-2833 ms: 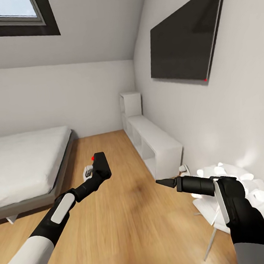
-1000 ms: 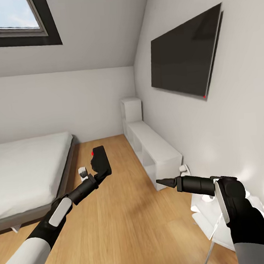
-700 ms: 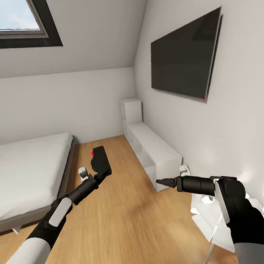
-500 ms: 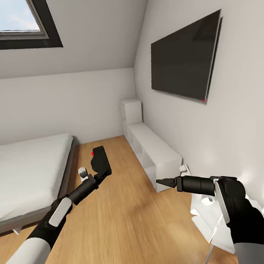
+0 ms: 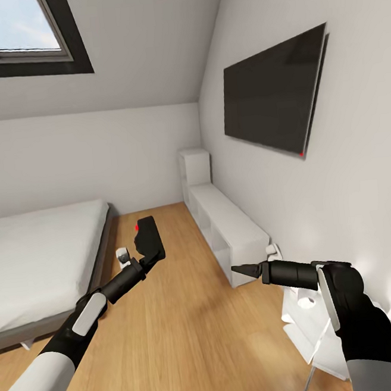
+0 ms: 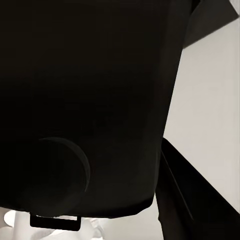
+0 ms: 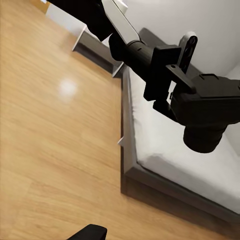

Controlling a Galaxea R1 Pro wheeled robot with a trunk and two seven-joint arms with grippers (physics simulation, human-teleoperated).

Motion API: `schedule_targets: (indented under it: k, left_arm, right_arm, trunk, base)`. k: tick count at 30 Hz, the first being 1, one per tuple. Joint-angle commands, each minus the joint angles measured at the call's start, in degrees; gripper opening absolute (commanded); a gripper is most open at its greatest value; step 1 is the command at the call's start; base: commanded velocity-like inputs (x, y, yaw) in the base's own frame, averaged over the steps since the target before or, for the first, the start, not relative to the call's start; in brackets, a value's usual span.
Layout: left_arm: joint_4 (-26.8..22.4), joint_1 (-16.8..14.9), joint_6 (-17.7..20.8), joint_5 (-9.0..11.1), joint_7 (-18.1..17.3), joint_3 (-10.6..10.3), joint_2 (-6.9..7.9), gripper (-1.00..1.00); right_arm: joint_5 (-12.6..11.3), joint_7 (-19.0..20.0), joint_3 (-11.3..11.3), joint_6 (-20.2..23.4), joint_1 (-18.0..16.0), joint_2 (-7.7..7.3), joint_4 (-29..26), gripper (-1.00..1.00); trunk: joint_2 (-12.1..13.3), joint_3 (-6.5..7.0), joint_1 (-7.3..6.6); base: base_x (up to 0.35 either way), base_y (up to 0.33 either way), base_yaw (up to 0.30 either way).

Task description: Attach the digital camera to the camera tripod in the bedroom.

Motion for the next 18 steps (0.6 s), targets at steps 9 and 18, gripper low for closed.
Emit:
schedule_targets:
  k: [9,18]
  left_arm:
    - [0.02,-0.05,0.33,0.54,-0.13,-0.21,0.07,-1.0]
    - [0.02,-0.05,0.33,0.55,-0.13,-0.21,0.07,-1.0]
  right_arm:
    - [0.61,0.58,-0.15,0.41,-0.09,0.07,-0.05,1.0]
    - [0.61,0.58,-0.15,0.34,-0.09,0.07,-0.05,1.0]
  trunk:
    - [3.59,1.56,-1.99]
    - [7.2,3.18,-3.96]
  base:
    - [0.0,0.0,0.0]
    - [0.0,0.0,0.0]
